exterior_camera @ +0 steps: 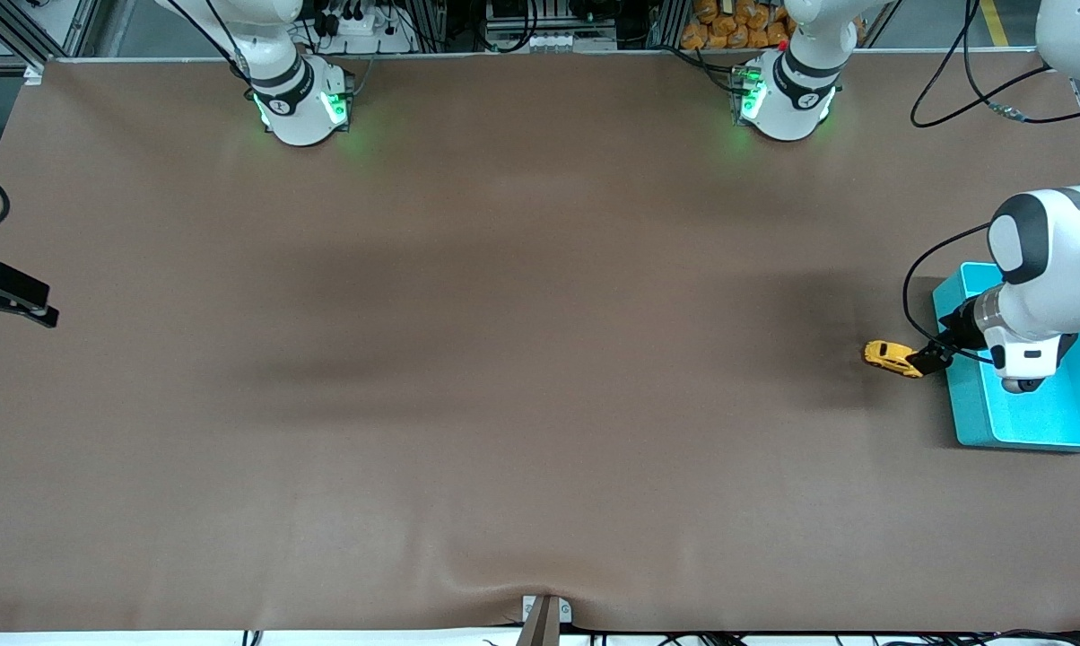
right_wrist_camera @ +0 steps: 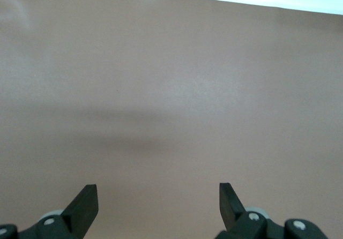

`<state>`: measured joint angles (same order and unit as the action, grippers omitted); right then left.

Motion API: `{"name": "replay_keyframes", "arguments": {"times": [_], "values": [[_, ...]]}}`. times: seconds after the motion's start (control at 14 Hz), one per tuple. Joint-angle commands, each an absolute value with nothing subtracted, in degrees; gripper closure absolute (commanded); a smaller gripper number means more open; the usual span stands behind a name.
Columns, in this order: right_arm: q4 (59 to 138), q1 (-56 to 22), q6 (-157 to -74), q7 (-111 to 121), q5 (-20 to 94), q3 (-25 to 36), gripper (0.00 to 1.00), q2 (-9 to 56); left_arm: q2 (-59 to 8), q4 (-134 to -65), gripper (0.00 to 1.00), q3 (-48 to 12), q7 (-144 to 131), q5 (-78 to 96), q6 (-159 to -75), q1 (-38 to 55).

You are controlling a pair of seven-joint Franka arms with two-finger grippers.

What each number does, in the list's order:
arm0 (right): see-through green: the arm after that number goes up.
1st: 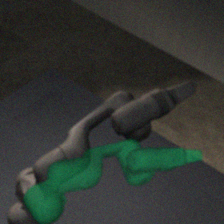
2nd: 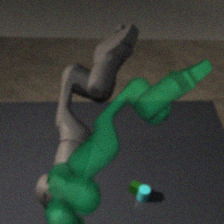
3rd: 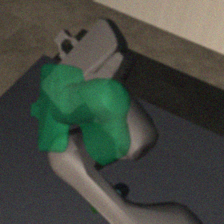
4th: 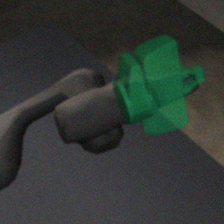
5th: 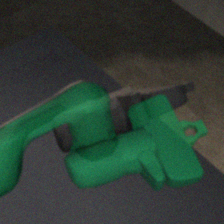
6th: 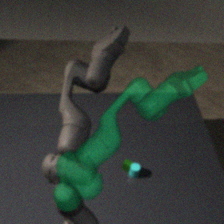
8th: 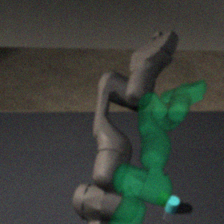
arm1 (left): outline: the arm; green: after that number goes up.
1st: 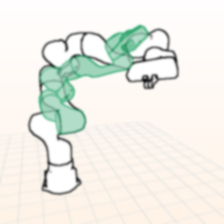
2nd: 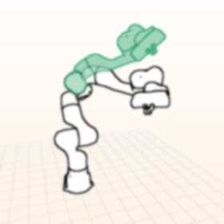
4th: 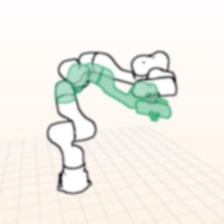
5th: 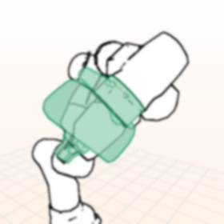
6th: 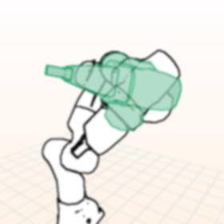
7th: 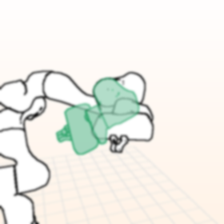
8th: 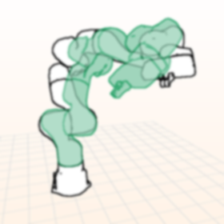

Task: Wind and store yellow beetle car
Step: 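Move the left gripper down to the car beside the teal bin, then close the left gripper on the yellow car and lift it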

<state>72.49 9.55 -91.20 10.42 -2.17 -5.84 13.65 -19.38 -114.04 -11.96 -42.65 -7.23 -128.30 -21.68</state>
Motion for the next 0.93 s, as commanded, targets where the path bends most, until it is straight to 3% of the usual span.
{"name": "replay_keyframes", "arguments": {"times": [0.0, 0.21, 0.86], "values": [[72.95, 9.49, -90.27, 8.97, -2.37, -5.89, 0.0, 11.34, -20.73, -113.3, 0.0, -11.87, -51.55, -8.0, -130.25, -22.58], [73.13, 9.58, -90.18, 6.86, -2.29, -5.8, 0.0, 10.11, -23.29, -110.04, 0.0, -11.95, -64.93, -8.26, -130.34, -24.08], [79.36, 8.79, -90.7, 5.36, -2.46, -5.63, 0.0, 4.4, -24.95, -113.2, 0.0, -12.3, -65.92, -8.61, -131.04, -23.38]]}}
